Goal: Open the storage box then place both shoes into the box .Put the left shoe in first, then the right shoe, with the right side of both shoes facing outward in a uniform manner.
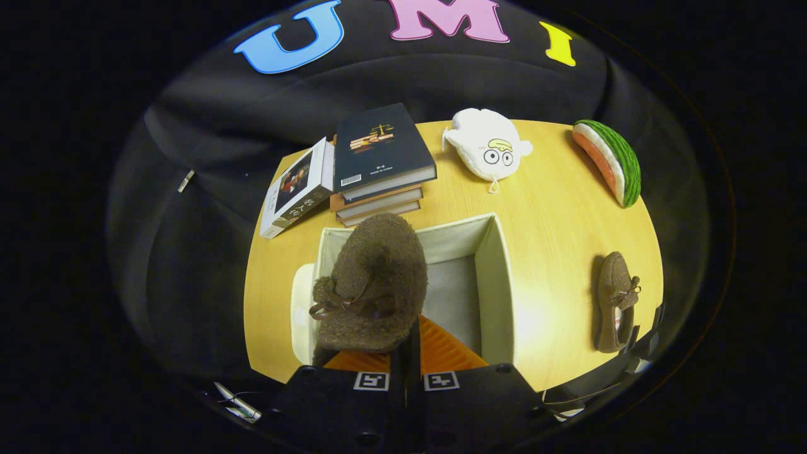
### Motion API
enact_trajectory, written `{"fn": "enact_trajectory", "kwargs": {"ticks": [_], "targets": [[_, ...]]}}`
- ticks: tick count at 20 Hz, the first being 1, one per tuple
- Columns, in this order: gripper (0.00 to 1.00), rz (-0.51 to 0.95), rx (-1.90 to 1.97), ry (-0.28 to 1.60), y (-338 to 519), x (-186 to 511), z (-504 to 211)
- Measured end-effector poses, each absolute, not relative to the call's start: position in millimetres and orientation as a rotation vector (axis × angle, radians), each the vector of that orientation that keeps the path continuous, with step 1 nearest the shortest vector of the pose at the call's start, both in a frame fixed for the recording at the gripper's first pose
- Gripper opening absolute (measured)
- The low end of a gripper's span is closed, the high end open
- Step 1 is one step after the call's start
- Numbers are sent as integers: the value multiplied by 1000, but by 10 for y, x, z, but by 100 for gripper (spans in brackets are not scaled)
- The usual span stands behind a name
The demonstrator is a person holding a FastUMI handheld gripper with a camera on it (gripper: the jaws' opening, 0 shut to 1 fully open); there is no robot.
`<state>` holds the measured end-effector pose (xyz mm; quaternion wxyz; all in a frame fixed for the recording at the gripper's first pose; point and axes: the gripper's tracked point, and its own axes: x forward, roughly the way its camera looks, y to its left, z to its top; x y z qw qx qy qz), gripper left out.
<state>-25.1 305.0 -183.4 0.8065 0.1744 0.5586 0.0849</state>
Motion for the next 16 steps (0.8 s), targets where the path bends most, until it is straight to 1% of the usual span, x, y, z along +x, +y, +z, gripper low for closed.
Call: {"fn": "enact_trajectory", "kwargs": {"ticks": [4,13,16], "targets": [[5,215,348,1212,3119,-379,-1862],[5,187,353,1228,3211,-311,-2052],[12,232,377,1232,3334,-338,-2011]]}}
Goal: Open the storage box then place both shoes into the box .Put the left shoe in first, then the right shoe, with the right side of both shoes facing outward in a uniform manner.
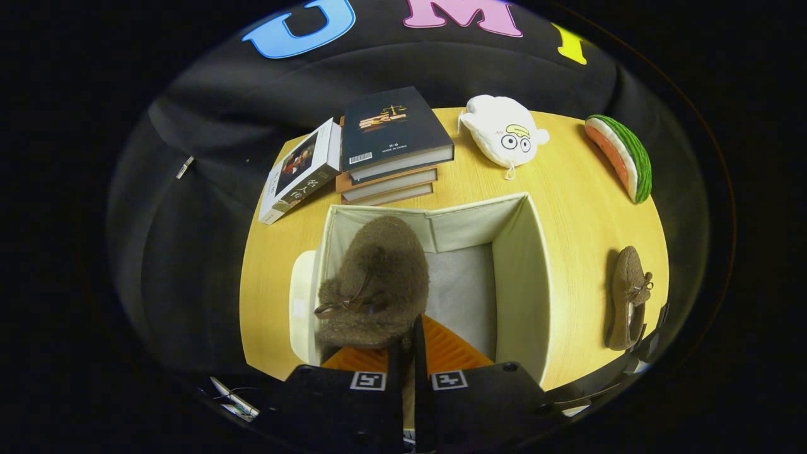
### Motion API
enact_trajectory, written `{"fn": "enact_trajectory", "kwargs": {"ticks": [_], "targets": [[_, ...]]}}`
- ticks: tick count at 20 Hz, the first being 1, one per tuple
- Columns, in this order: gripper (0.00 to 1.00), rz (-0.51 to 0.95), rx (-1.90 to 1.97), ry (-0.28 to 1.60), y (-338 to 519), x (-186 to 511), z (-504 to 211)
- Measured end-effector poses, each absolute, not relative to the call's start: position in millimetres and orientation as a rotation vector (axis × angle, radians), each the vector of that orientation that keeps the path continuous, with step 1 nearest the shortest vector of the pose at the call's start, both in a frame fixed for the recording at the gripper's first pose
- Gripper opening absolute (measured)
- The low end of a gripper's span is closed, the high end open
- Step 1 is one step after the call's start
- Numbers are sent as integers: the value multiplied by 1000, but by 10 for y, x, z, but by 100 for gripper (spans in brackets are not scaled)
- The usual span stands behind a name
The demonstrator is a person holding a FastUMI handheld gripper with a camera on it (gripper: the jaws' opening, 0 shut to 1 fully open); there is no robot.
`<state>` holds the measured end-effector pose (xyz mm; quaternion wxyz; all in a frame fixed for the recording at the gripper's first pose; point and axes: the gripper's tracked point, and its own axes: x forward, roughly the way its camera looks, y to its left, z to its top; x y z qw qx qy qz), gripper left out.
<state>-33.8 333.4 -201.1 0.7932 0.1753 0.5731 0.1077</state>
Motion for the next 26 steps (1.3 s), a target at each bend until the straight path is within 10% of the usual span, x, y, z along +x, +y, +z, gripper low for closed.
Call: {"fn": "enact_trajectory", "kwargs": {"ticks": [11,26], "targets": [[85,328,510,1182,3245,-432,-1506],[89,102,526,913,427,-592,-1176]]}}
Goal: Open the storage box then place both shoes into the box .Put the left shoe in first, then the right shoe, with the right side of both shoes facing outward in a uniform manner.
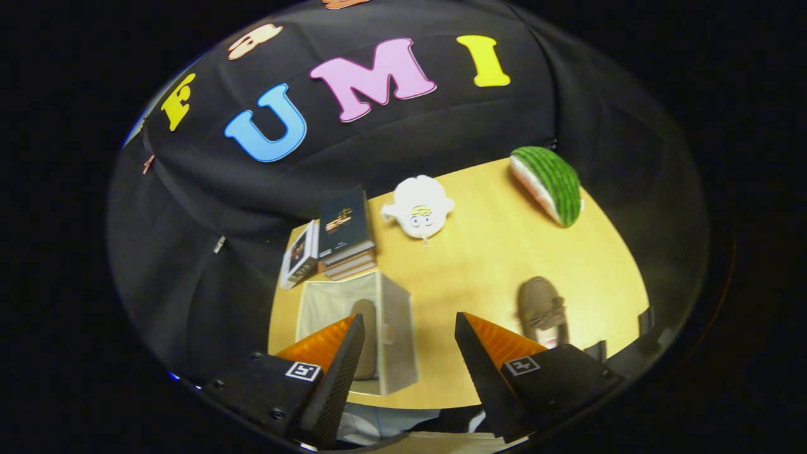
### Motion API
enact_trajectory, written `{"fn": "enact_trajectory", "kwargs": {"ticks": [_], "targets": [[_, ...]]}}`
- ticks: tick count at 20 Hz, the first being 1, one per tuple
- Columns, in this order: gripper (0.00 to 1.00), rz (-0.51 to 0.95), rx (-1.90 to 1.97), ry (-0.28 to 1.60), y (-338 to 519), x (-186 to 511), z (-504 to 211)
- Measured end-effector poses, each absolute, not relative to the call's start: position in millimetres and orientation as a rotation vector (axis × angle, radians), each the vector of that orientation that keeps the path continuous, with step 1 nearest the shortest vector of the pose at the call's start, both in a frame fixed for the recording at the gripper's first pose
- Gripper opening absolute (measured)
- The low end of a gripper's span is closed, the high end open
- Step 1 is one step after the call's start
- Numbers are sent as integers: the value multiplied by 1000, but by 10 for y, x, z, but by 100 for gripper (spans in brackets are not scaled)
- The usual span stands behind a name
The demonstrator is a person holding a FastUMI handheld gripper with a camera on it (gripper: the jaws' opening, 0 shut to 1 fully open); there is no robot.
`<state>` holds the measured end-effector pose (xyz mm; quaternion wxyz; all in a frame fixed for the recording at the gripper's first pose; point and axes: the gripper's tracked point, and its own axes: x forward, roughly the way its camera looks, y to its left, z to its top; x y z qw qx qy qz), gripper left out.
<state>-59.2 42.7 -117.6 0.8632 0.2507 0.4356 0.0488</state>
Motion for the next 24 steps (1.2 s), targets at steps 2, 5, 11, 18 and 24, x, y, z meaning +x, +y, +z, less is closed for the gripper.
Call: {"fn": "enact_trajectory", "kwargs": {"ticks": [2,5,11,18,24], "targets": [[90,70,526,920,110,-715,-1332],[89,40,483,933,-268,-908,-1742],[88,68,322,970,-686,-1208,-2545],[84,84,311,1091,-832,-1461,-3323],[78,95,284,1122,-803,-1275,-3795]]}}
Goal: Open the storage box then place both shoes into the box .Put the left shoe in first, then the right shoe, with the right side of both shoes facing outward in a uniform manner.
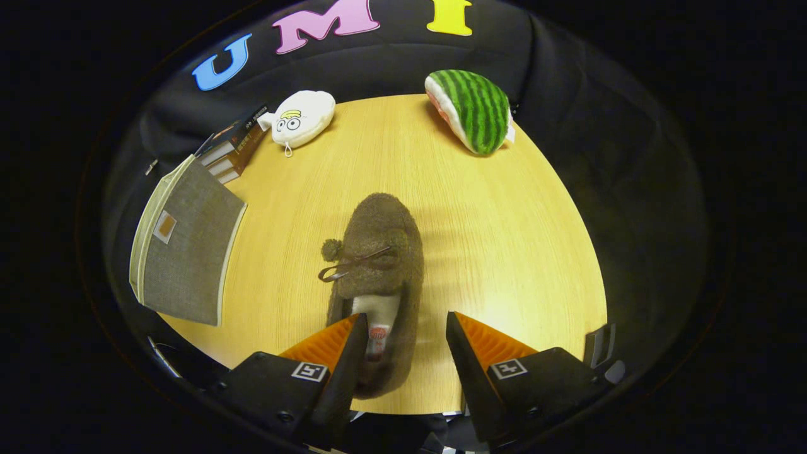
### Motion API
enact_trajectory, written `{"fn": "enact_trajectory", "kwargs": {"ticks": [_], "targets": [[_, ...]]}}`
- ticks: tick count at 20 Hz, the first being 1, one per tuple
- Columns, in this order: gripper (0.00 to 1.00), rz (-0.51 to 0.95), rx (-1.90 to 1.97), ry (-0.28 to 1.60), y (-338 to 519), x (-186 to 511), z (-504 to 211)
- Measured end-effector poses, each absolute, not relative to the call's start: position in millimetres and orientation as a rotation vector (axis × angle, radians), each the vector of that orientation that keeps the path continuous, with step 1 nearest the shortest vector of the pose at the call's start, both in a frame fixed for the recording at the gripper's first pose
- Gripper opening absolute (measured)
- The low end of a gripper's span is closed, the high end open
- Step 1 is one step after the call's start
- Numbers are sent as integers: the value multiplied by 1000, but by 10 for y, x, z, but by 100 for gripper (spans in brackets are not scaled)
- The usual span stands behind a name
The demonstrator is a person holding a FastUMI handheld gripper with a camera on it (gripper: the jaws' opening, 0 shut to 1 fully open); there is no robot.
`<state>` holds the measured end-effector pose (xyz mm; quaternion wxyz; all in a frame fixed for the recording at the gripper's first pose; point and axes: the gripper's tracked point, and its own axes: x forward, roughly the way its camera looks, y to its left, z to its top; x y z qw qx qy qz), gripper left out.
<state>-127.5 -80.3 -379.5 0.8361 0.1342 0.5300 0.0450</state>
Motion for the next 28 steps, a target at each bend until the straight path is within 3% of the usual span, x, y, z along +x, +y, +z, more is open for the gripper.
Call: {"fn": "enact_trajectory", "kwargs": {"ticks": [4,8,11,17,28], "targets": [[75,95,264,1130,-754,-1091,-3975],[58,85,246,1148,-771,-1049,-4087],[8,20,255,1136,-861,-990,-4088],[5,4,326,1118,-878,-1133,-3681],[5,91,425,932,-248,-591,-1831]]}}
